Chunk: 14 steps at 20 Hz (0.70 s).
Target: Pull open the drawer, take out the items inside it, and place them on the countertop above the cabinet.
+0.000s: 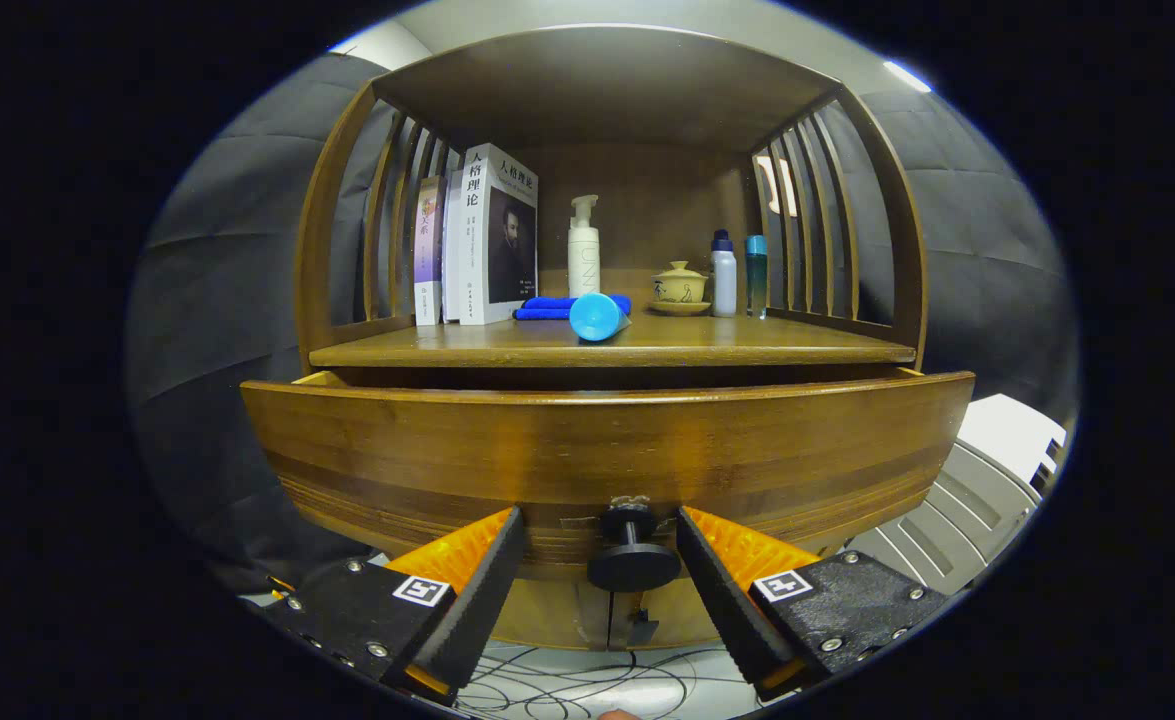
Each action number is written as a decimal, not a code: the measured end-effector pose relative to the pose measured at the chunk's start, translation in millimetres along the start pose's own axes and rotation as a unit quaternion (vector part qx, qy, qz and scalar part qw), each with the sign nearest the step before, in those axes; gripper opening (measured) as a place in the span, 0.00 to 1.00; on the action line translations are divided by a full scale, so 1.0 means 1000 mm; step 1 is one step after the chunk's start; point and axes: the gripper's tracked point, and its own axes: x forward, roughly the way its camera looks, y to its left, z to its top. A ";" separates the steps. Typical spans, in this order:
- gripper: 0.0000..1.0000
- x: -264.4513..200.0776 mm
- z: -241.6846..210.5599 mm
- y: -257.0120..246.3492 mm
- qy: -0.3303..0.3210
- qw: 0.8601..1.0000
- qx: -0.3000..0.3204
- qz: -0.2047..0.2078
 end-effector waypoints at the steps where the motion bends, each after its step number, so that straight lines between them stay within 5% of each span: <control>1: 0.95 0.005 0.001 0.000 -0.003 1.000 -0.001 -0.001; 14: 0.94 0.053 0.007 0.002 -0.029 0.999 -0.039 -0.023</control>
